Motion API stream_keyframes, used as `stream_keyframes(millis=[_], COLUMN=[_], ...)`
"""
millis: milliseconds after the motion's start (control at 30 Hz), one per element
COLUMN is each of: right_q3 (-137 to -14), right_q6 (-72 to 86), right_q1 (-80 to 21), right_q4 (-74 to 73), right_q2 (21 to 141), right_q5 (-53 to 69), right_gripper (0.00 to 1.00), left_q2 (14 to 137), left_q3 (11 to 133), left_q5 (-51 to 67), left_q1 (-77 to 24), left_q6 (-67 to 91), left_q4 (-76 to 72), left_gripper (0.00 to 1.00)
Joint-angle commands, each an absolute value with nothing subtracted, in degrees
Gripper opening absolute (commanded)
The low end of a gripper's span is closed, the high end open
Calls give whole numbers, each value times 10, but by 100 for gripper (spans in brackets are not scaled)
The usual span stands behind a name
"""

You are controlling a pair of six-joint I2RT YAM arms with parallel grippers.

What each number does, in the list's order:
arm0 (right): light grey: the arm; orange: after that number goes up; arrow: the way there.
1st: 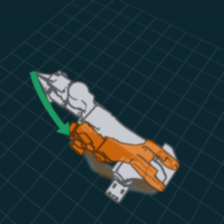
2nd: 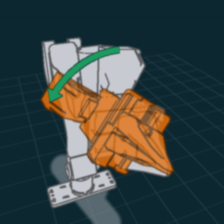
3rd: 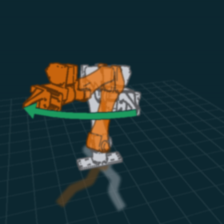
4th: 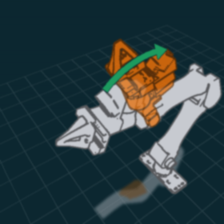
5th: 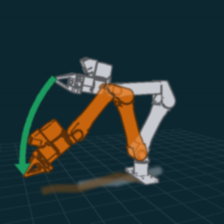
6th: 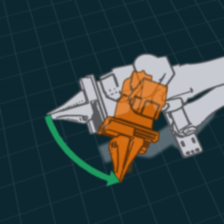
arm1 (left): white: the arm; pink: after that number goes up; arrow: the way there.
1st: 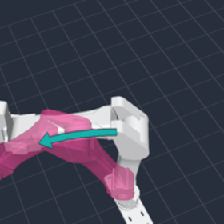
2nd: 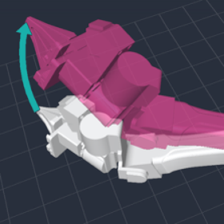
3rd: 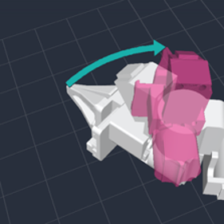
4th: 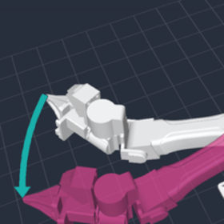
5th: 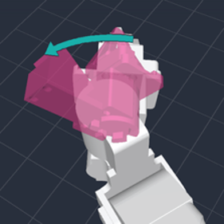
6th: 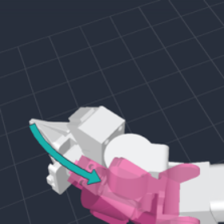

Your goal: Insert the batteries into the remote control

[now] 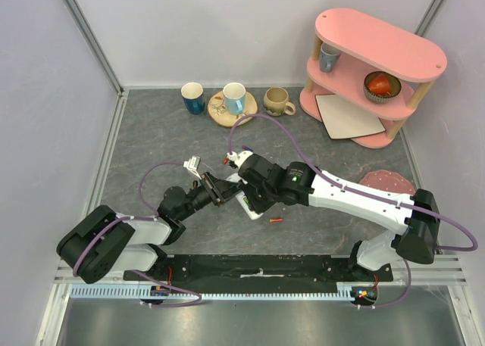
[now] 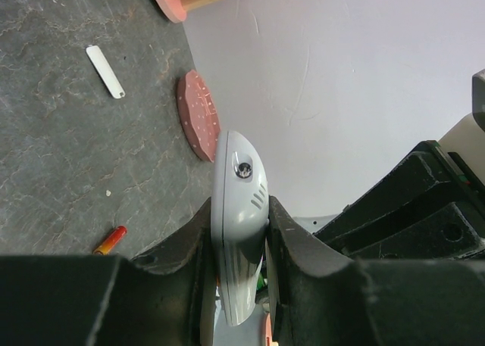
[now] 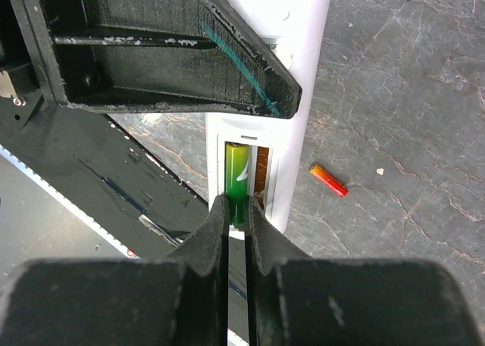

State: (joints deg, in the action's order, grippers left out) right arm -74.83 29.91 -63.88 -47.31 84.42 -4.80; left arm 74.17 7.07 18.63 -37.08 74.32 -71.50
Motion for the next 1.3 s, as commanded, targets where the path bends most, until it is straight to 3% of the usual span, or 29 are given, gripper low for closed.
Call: stream_keyframes(millis=[0,333,1267], right_q3=[-775,-778,-803], right_q6=[300,299,311], right_q1=[-639,-639,-639], right_q4=[-433,-443,-468], right_q2=[853,852,831], right_q5=[-40,-41,-62], right_gripper=[13,26,42], left_q2=[720,718,720], left_q3=[74,76,66], left_q5=[217,215,207], left_q1=[-377,-377,-377], left_q6=[759,756,745], left_q4=[-864,-861,-853], left_gripper=[2,2,2])
